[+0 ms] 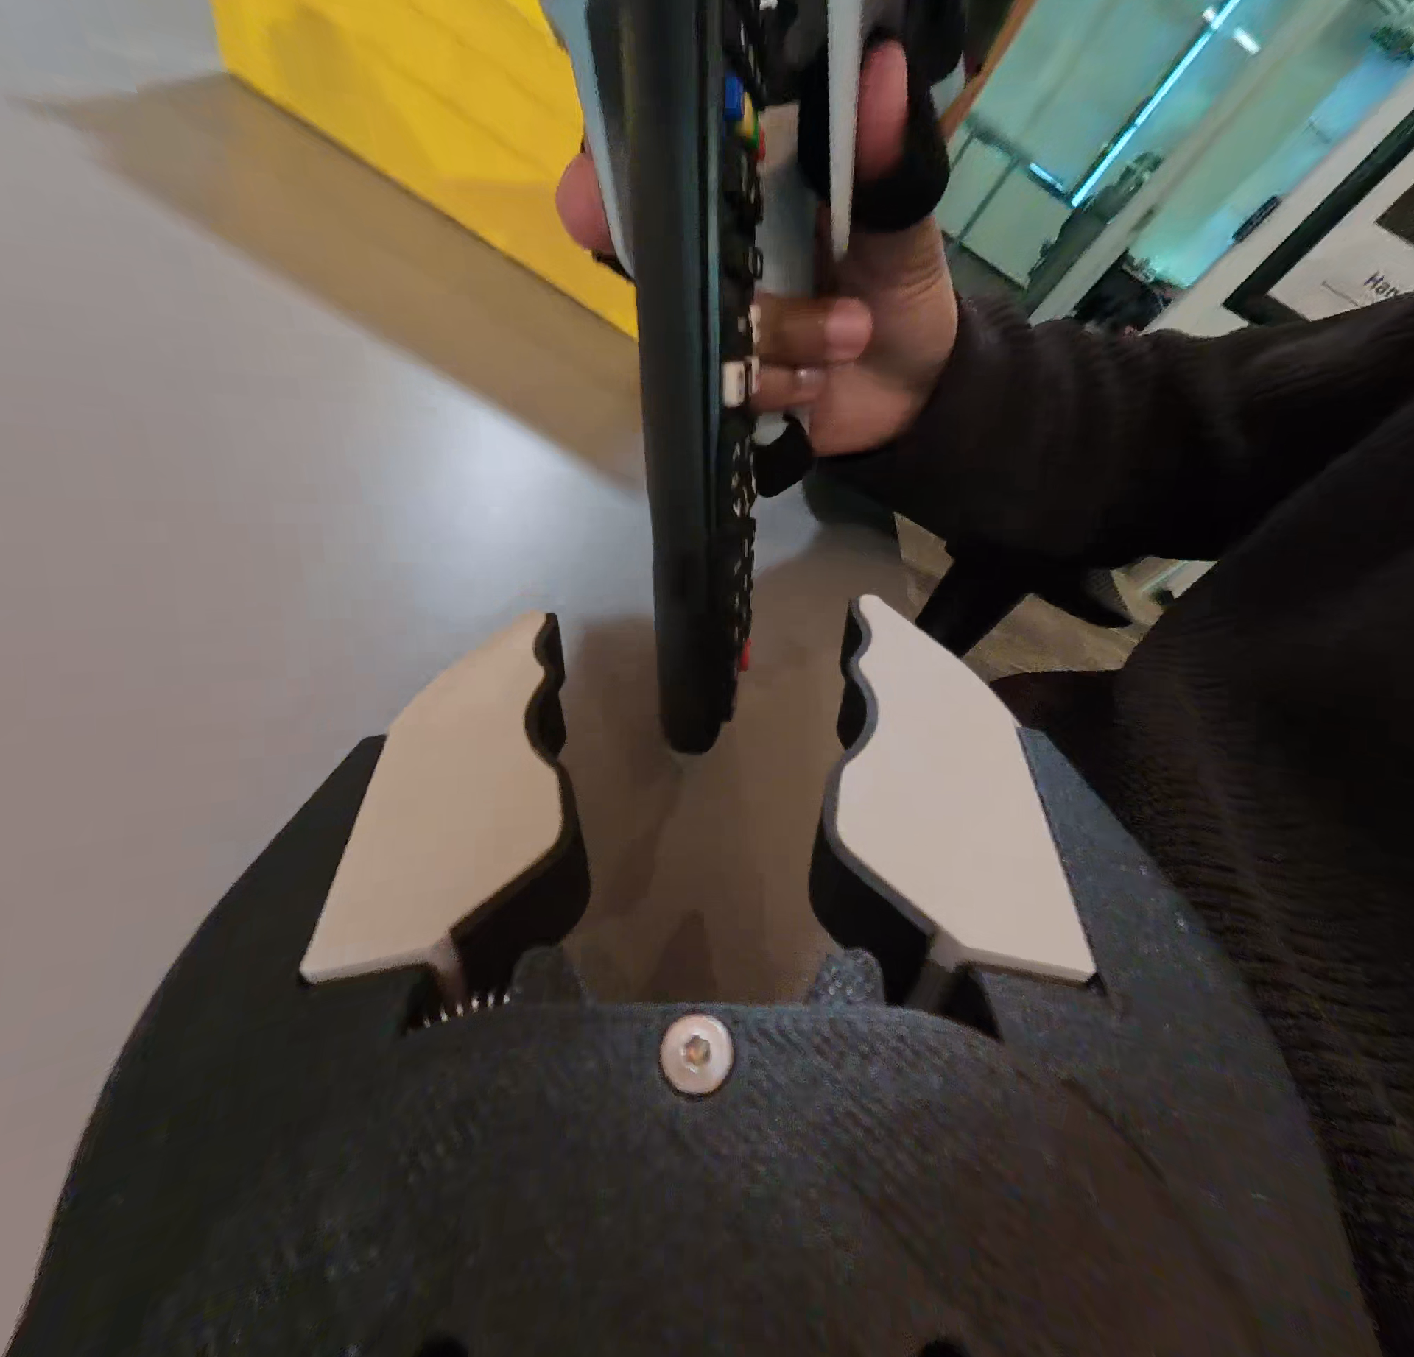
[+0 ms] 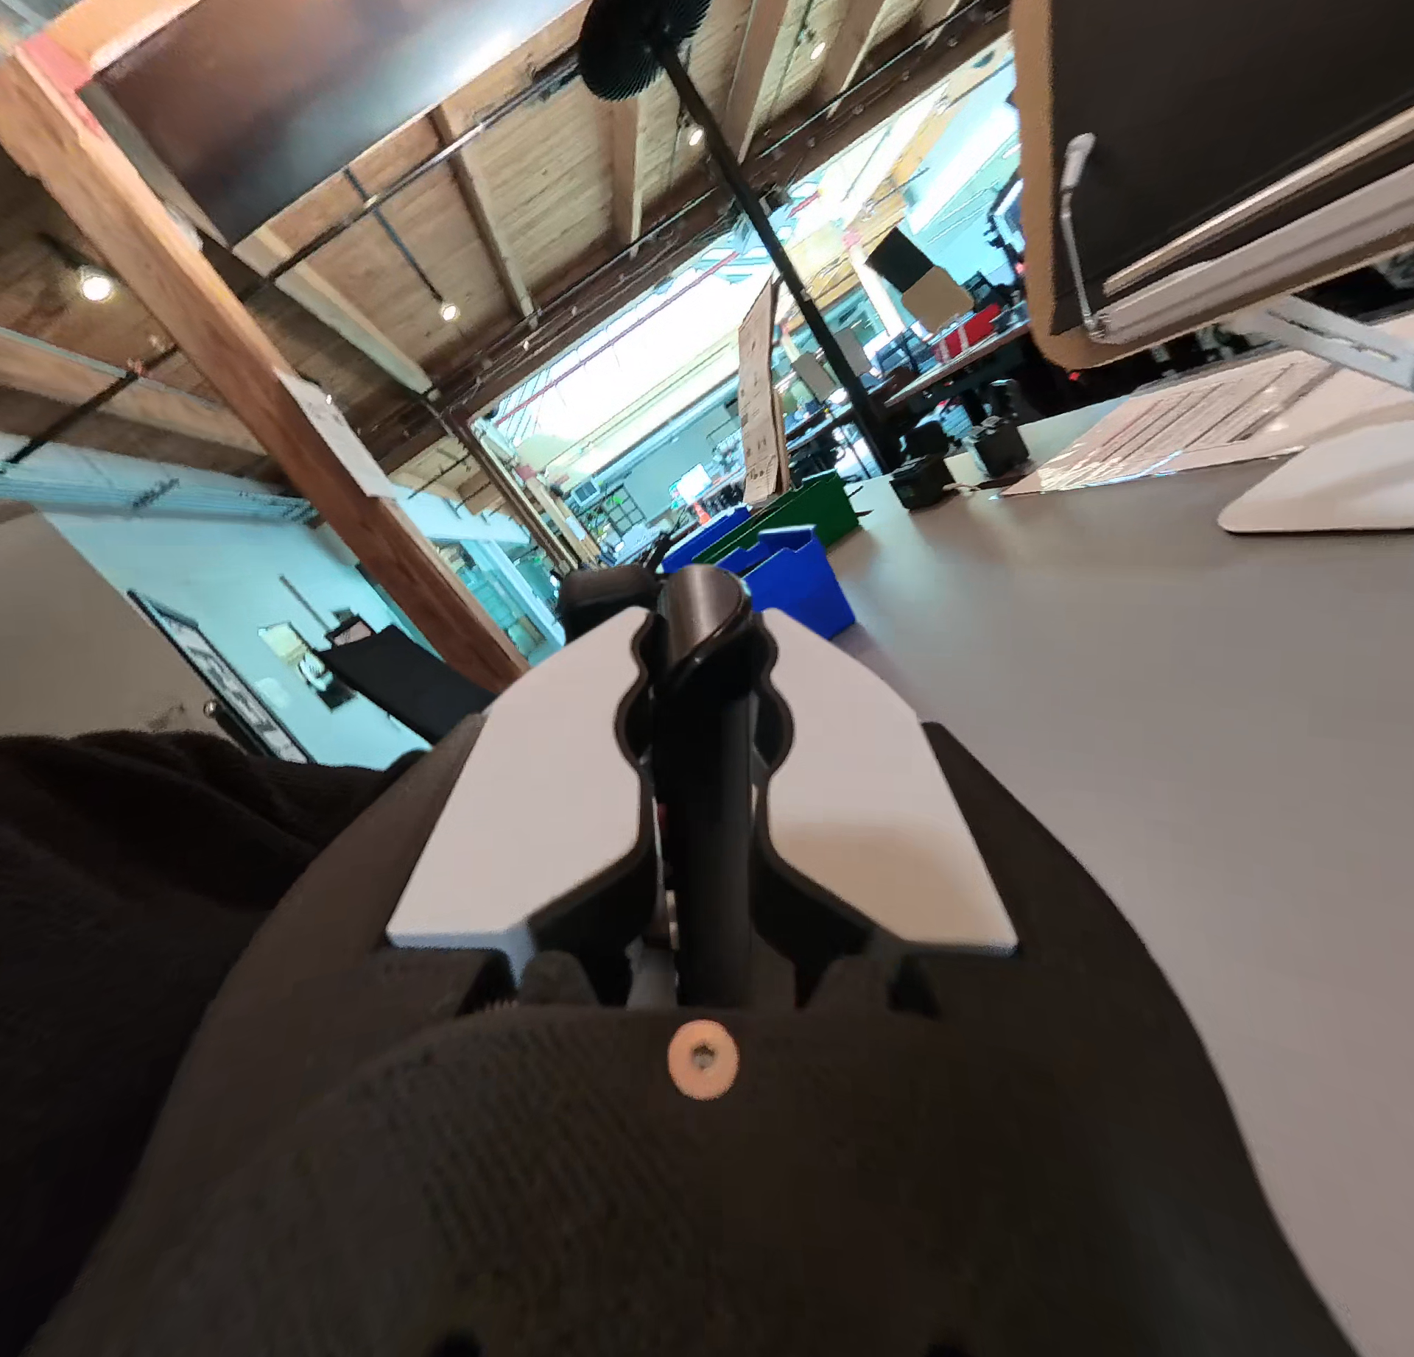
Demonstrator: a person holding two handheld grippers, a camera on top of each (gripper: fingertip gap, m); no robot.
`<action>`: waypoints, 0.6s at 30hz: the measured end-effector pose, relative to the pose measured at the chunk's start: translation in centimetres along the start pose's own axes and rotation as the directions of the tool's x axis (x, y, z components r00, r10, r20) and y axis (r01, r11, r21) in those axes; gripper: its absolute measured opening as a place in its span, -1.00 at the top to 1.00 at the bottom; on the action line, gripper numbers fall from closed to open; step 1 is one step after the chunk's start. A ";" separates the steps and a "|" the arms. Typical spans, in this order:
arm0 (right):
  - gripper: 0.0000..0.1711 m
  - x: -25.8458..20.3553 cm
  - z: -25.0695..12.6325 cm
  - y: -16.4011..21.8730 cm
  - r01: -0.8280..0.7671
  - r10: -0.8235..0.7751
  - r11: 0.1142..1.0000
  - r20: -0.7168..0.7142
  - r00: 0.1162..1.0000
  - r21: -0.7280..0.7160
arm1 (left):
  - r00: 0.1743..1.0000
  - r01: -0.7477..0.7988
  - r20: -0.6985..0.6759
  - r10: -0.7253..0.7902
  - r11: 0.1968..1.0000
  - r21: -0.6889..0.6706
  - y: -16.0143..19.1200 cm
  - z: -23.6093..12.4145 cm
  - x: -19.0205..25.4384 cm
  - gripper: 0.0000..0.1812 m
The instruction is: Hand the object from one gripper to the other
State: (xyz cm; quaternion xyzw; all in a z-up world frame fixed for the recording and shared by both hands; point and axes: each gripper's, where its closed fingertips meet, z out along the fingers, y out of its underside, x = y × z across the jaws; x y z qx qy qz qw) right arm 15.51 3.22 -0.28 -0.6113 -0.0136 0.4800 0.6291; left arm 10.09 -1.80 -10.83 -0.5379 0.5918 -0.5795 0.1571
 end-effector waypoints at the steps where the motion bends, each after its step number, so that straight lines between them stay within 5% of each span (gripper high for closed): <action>1: 0.73 0.3 -0.2 -0.2 -0.023 0.023 0.999 -0.011 1.000 0.022 | 1.000 0.017 -0.003 -0.017 1.000 -0.013 0.2 0.2 0.1 0.25; 9: 0.73 -0.1 -1.9 -3.8 -0.131 0.108 0.944 0.090 0.990 0.303 | 0.991 0.109 -0.077 -0.110 0.994 -0.027 0.8 1.1 1.4 0.30; 18: 0.73 -2.0 -0.7 -2.5 -0.078 0.046 0.952 0.115 0.992 0.295 | 0.961 0.267 -0.162 -0.226 0.914 0.307 -3.2 0.2 1.7 0.47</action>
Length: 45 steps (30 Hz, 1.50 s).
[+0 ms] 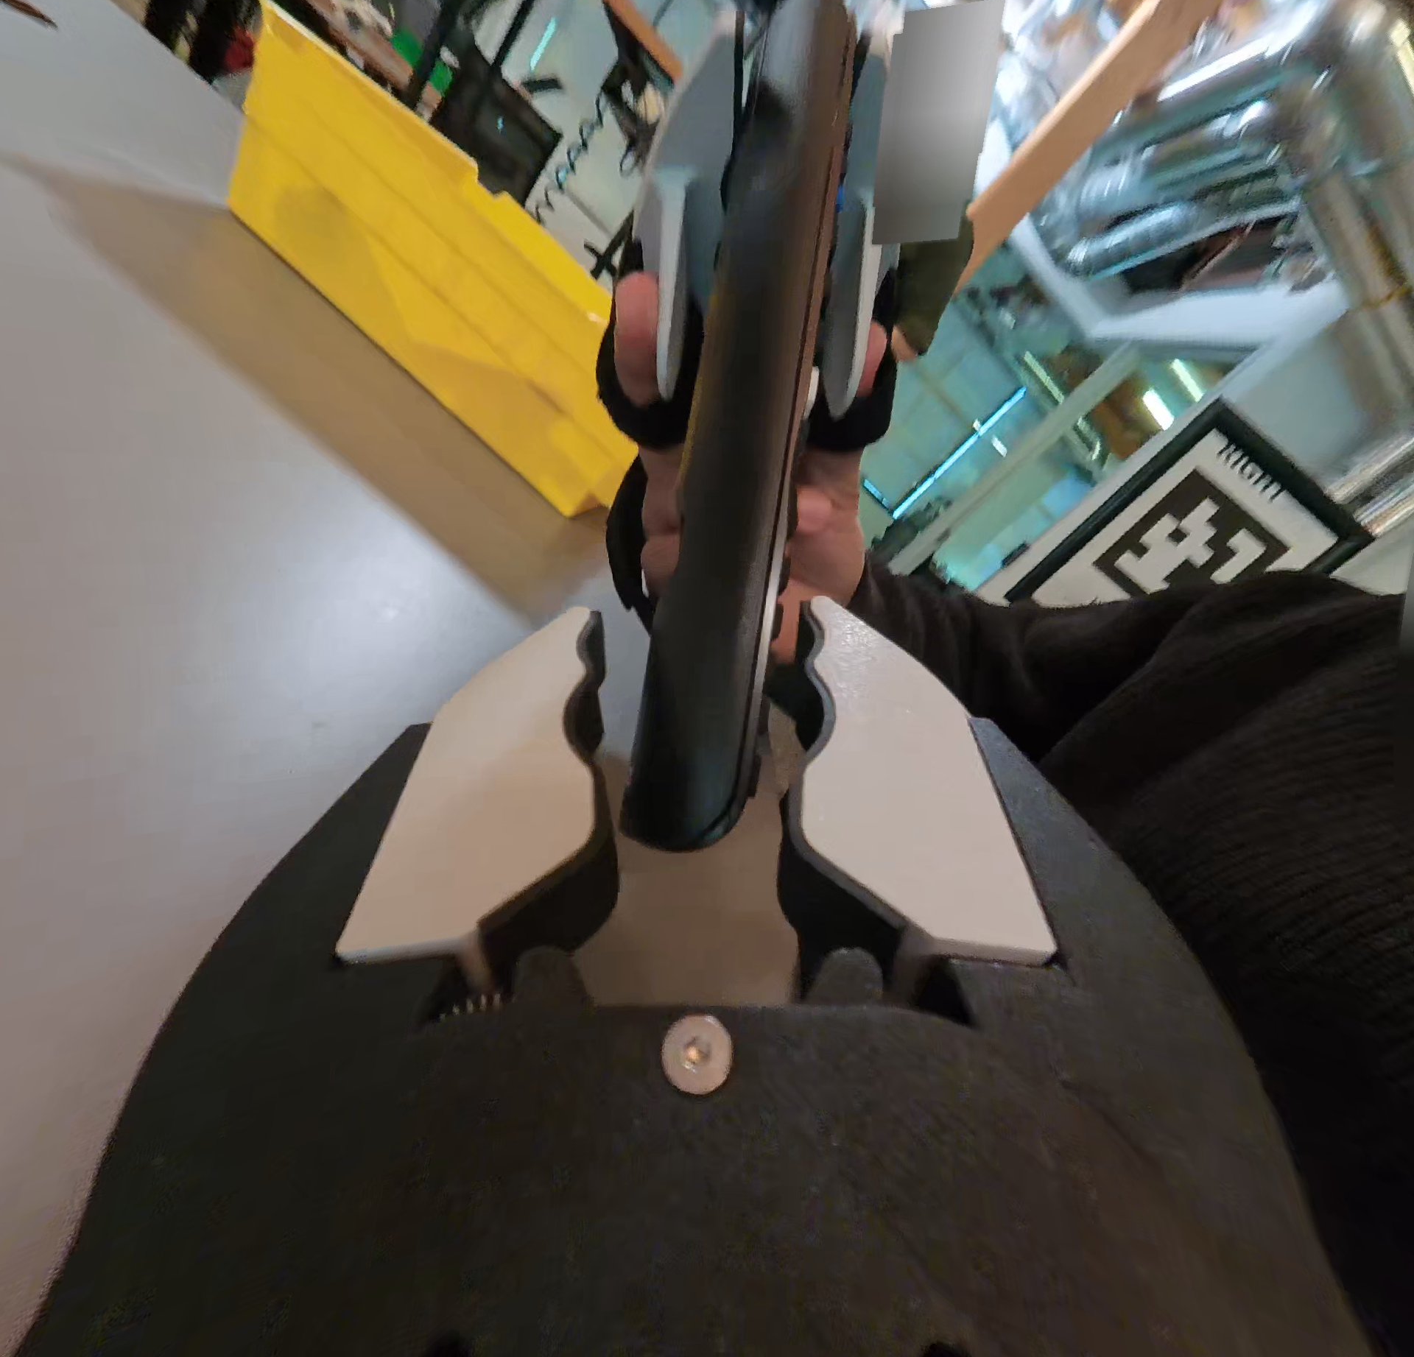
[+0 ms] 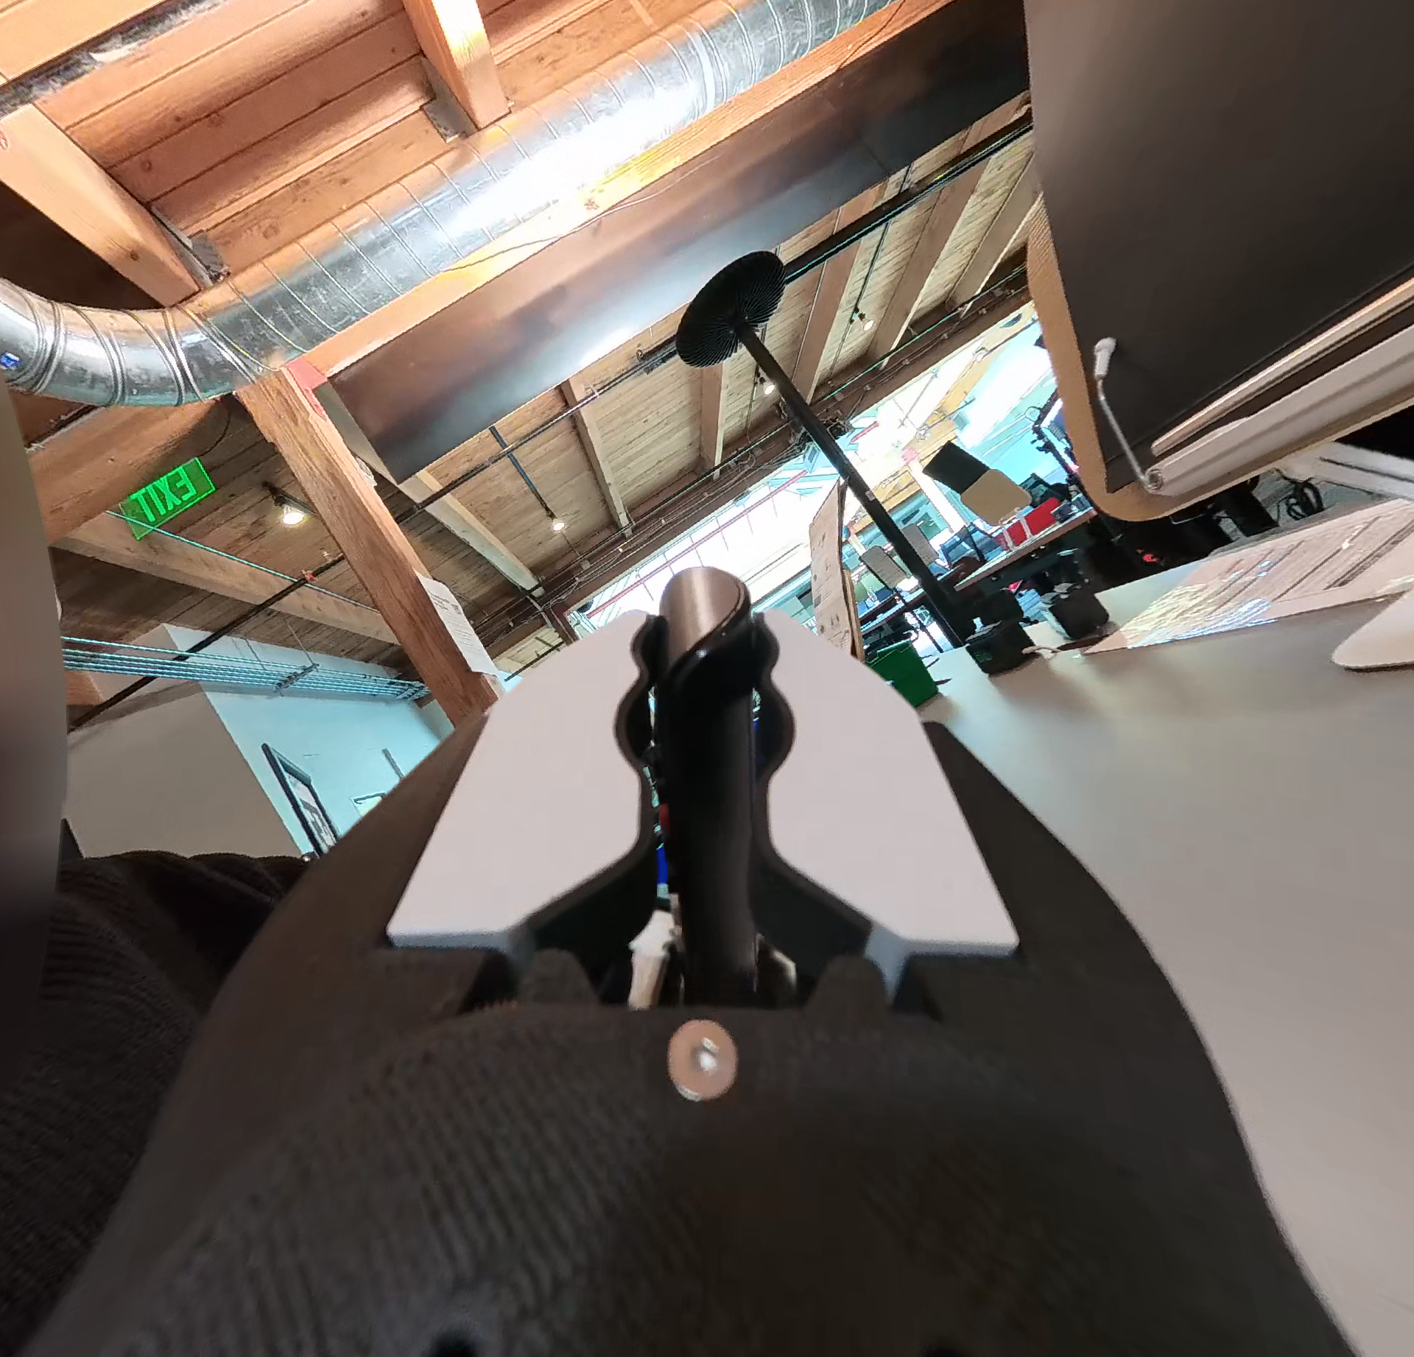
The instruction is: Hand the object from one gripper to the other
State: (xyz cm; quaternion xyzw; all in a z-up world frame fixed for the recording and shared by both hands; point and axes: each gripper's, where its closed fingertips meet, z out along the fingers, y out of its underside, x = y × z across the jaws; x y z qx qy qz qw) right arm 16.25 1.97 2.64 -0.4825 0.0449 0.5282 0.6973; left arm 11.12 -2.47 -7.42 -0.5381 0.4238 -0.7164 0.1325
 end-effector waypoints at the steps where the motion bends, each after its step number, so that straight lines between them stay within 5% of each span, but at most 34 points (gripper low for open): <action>1: 0.73 0.0 0.0 0.0 0.002 -0.002 1.000 0.000 1.000 0.004 | 1.000 0.000 -0.007 0.000 1.000 0.028 -0.4 -0.2 0.2 0.56; 2: 0.73 0.0 0.0 -0.1 0.003 -0.003 1.000 0.002 1.000 0.010 | 1.000 -0.003 -0.011 0.003 0.999 0.050 -0.8 -0.4 0.3 0.68; 12: 0.71 0.2 -0.3 -0.3 -0.062 0.062 0.998 0.023 0.998 -0.003 | 0.993 -0.121 0.023 0.120 0.990 0.071 -2.3 -1.2 0.7 0.71; 16: 0.27 2.2 -0.5 -0.3 -0.112 0.109 0.993 -0.077 0.991 -0.034 | 0.982 -0.185 0.059 0.180 0.978 0.098 -3.9 -2.1 0.8 0.71; 19: 0.10 4.4 -1.5 -1.3 -0.034 0.024 0.999 -0.226 0.974 -0.042 | 0.938 -0.300 0.197 0.286 0.953 0.040 -5.3 -3.3 -0.7 0.71; 22: 0.08 4.7 -1.6 -2.0 0.211 -0.253 0.962 -0.276 0.927 -0.174 | 0.829 -0.404 0.351 0.436 0.900 -0.163 -5.4 -4.9 -3.3 0.71; 24: 0.08 4.3 -1.1 -1.0 0.395 -0.481 0.854 -0.223 0.848 -0.339 | 0.721 -0.458 0.401 0.565 0.823 -0.335 -5.1 -6.0 -4.9 0.71; 28: 0.14 4.2 -1.0 2.0 0.662 -0.838 0.451 -0.028 0.546 -0.598 | 0.514 -0.494 0.360 0.779 0.612 -0.617 -3.7 -7.6 -6.8 0.70; 32: 0.21 4.2 -1.4 6.3 0.700 -0.914 0.094 0.218 0.343 -0.708 | 0.472 -0.474 0.307 0.827 0.531 -0.702 -2.0 -7.4 -7.0 0.70; 37: 0.28 5.9 -3.4 11.4 0.619 -0.851 -0.253 0.475 0.223 -0.744 | 0.323 -0.506 0.175 0.930 0.326 -0.799 -0.6 -7.0 -6.8 0.70; 40: 0.30 7.3 -5.0 13.3 0.554 -0.797 -0.374 0.563 0.218 -0.744 | 0.339 -0.526 0.116 0.934 0.290 -0.799 0.7 -6.2 -5.9 0.71; 45: 0.59 7.5 -5.9 14.0 0.538 -0.765 -0.423 0.605 0.219 -0.729 | 0.289 -0.586 0.042 0.957 0.212 -0.782 1.3 -5.3 -4.8 0.70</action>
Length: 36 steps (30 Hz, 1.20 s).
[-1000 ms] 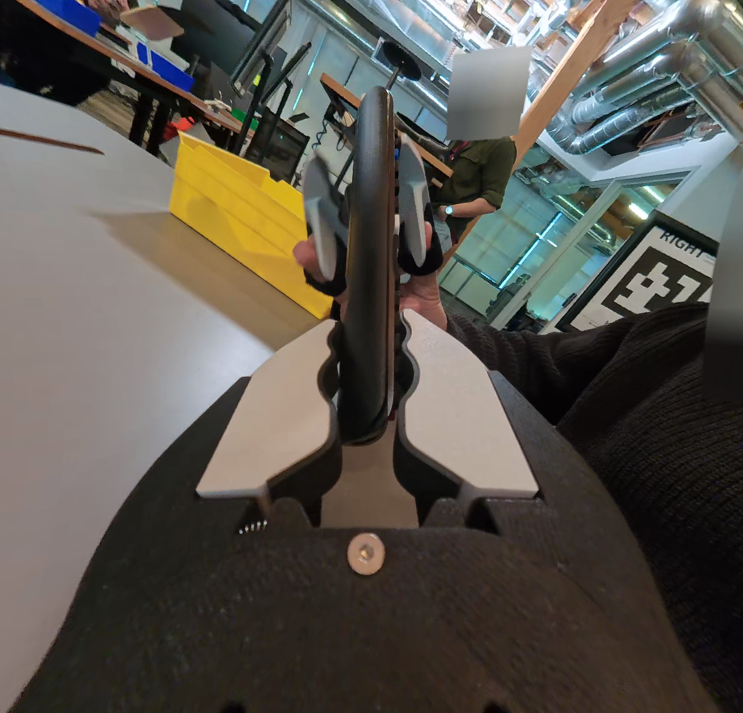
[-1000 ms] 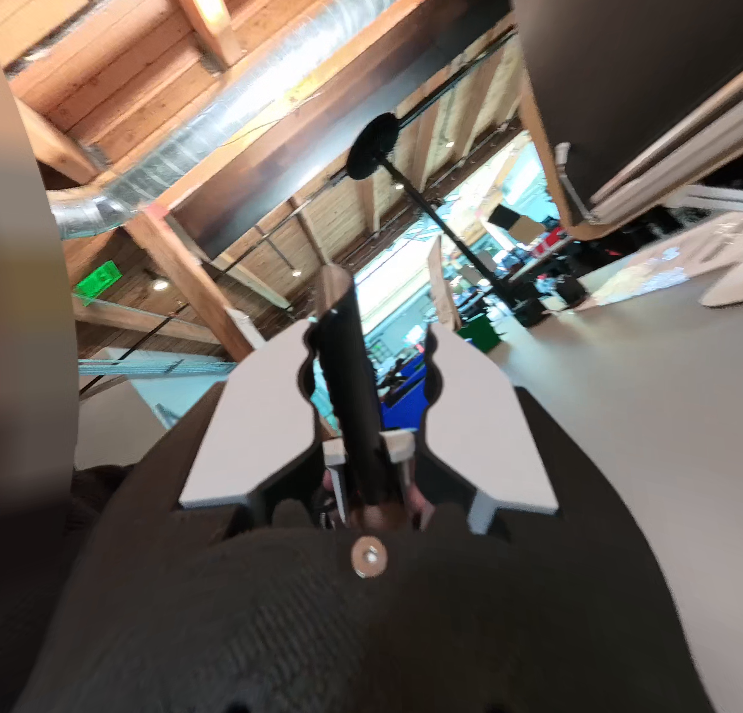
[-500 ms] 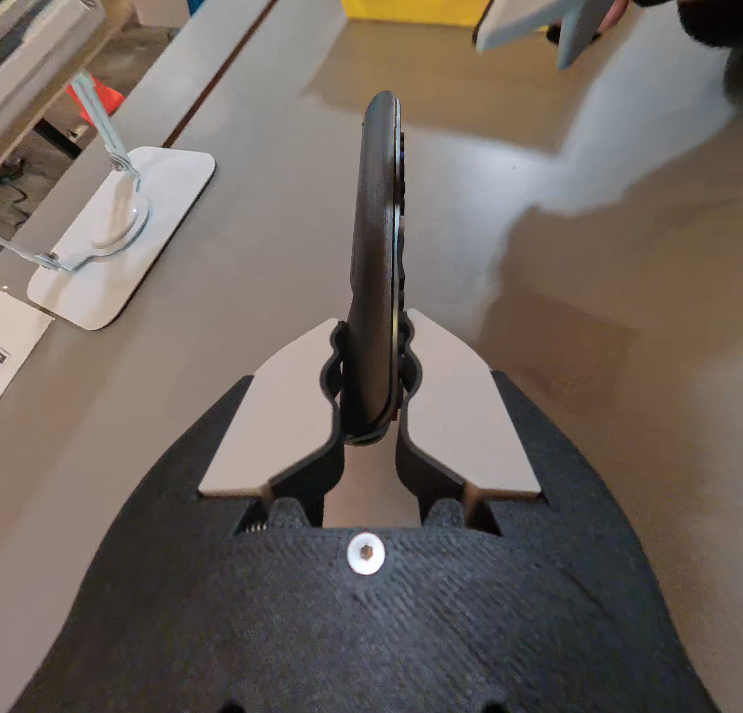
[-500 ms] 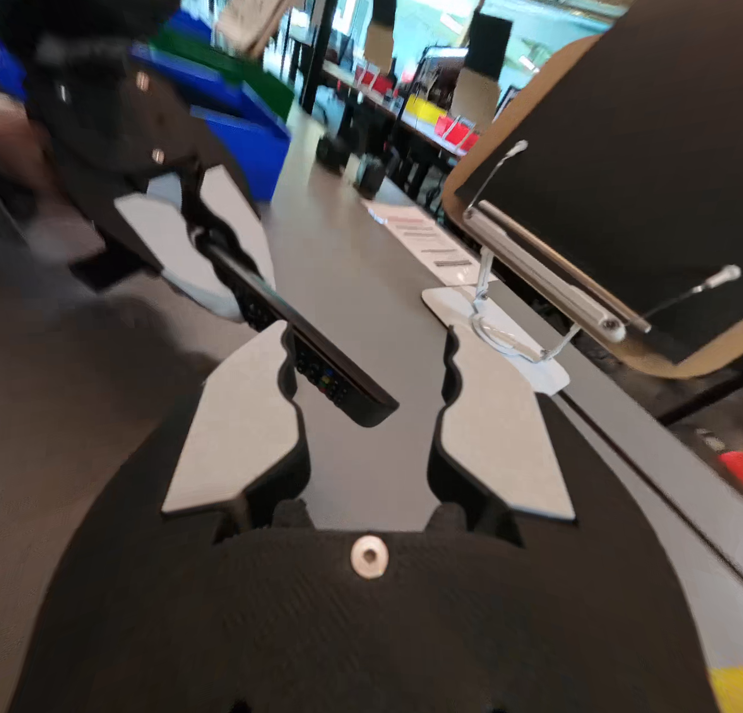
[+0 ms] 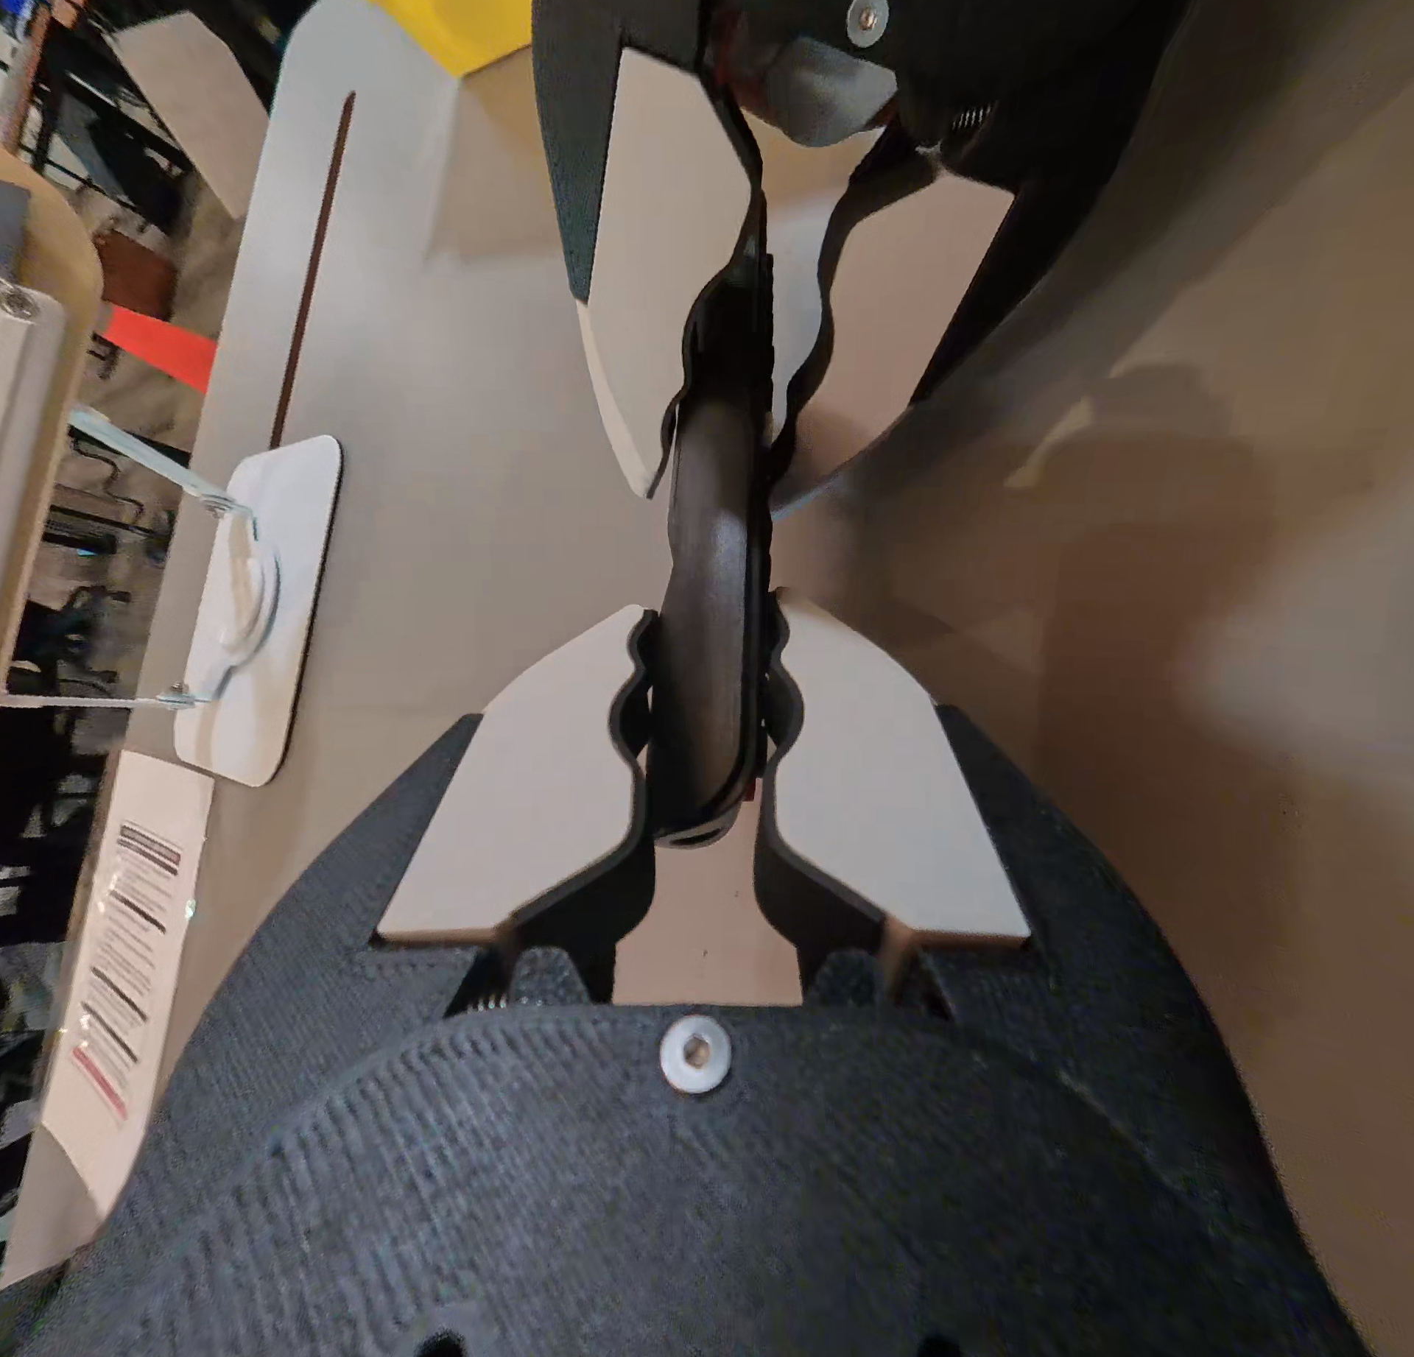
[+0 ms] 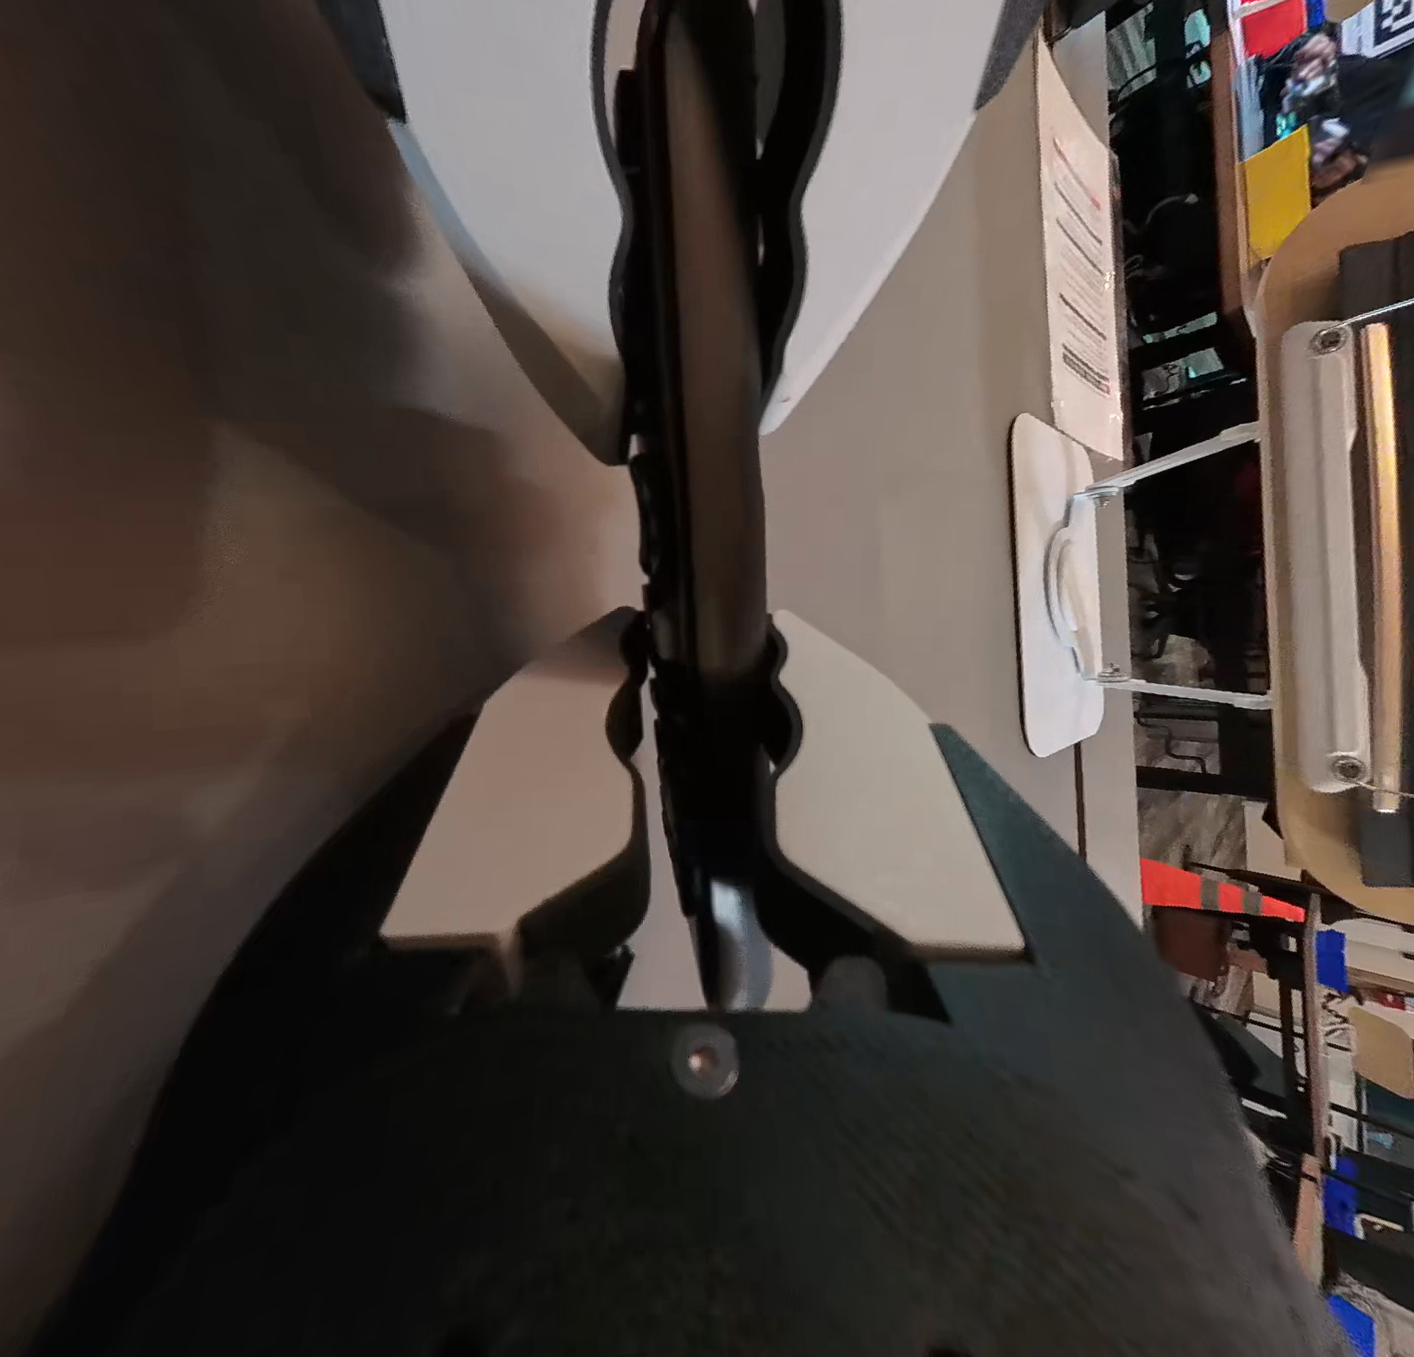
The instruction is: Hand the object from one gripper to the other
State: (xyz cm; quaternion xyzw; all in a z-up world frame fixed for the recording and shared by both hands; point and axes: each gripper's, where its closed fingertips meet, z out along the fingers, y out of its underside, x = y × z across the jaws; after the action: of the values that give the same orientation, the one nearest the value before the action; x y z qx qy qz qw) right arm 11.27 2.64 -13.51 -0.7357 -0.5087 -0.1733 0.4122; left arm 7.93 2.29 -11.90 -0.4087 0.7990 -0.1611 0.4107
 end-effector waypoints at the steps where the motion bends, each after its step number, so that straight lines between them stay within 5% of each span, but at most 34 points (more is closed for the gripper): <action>1: 0.63 -0.1 0.0 0.0 -0.004 0.004 1.000 0.006 1.000 0.000 | 1.000 -0.015 0.011 0.015 1.000 0.001 0.0 0.0 -0.1 0.70; 7: 0.69 0.5 -0.3 0.0 -0.036 0.036 0.999 -0.008 0.999 0.010 | 0.998 0.015 0.053 -0.020 0.995 0.098 -1.0 -0.2 -0.8 0.66; 10: 0.70 1.1 -0.5 0.0 -0.099 0.099 0.994 -0.007 0.995 0.041 | 0.987 0.074 0.123 -0.100 0.977 0.199 -2.1 -1.0 -2.4 0.43; 18: 0.70 2.6 -1.8 -1.4 -0.439 0.417 0.871 0.141 0.898 0.219 | 0.912 0.300 0.128 -0.390 0.846 0.440 -3.3 -3.5 -6.2 0.13; 24: 0.70 3.6 -4.1 -4.1 -0.744 0.585 0.566 0.463 0.666 0.354 | 0.876 0.430 -0.043 -0.480 0.738 0.520 -4.1 -3.9 -5.8 0.15; 29: 0.70 2.9 -8.6 -7.4 -0.884 0.379 0.329 0.810 0.446 0.333 | 0.852 0.520 -0.335 -0.403 0.567 0.639 -7.3 -6.3 -3.5 0.06; 36: 0.69 0.3 -13.1 -10.8 -0.969 -0.004 0.227 0.995 0.101 0.099 | 0.788 0.616 -0.548 -0.282 0.381 0.689 -10.4 -10.2 -1.9 0.12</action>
State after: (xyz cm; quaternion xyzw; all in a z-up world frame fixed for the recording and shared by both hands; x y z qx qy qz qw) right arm 3.95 -5.89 -0.78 -0.5390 -0.2862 0.6929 0.3839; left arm 5.96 -3.36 1.45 -0.3267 0.5299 -0.7007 0.3485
